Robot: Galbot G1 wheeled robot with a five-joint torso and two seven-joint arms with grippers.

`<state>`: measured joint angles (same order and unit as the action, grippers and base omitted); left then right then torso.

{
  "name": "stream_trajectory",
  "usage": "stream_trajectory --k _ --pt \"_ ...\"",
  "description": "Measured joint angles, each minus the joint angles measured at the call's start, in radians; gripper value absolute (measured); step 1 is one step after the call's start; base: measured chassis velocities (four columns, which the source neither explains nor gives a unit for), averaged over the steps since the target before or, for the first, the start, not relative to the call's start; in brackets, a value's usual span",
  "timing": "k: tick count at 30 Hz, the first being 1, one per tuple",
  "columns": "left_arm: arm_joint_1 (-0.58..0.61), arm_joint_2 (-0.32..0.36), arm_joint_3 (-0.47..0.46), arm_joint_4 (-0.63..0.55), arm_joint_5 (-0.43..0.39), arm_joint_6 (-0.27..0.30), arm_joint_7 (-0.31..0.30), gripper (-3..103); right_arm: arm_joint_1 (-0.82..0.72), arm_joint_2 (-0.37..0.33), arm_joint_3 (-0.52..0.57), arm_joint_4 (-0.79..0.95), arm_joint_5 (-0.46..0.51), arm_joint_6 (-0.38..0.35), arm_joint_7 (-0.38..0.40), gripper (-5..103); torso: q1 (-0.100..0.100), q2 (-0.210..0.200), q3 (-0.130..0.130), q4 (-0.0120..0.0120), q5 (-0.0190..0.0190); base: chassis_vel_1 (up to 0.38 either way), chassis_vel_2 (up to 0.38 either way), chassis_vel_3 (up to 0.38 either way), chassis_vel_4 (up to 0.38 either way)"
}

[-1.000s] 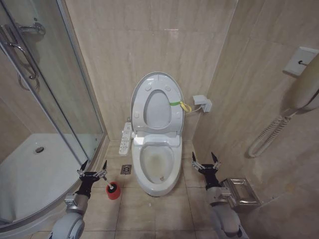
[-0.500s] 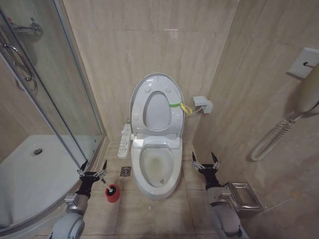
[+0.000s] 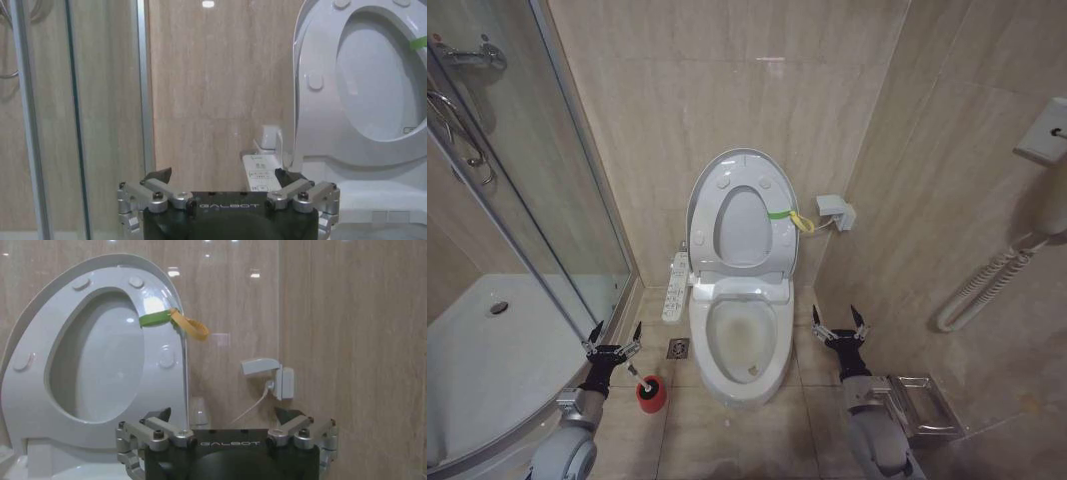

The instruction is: Open the toilet lid, clean the toilet bowl with a toilet brush, close the toilet lid, and flush.

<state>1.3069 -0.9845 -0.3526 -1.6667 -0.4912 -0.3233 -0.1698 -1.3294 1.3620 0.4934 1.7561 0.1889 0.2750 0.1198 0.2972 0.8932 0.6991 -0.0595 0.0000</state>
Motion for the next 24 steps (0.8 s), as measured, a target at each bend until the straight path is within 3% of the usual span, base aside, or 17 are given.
stream_trajectory --k 24 --pt "0.000 0.000 0.000 0.000 0.000 0.000 0.000 100 0.000 0.000 0.000 0.000 0.000 0.000 0.000 100 0.000 0.000 0.000 0.0000 0.0000 0.000 0.000 0.000 0.000"
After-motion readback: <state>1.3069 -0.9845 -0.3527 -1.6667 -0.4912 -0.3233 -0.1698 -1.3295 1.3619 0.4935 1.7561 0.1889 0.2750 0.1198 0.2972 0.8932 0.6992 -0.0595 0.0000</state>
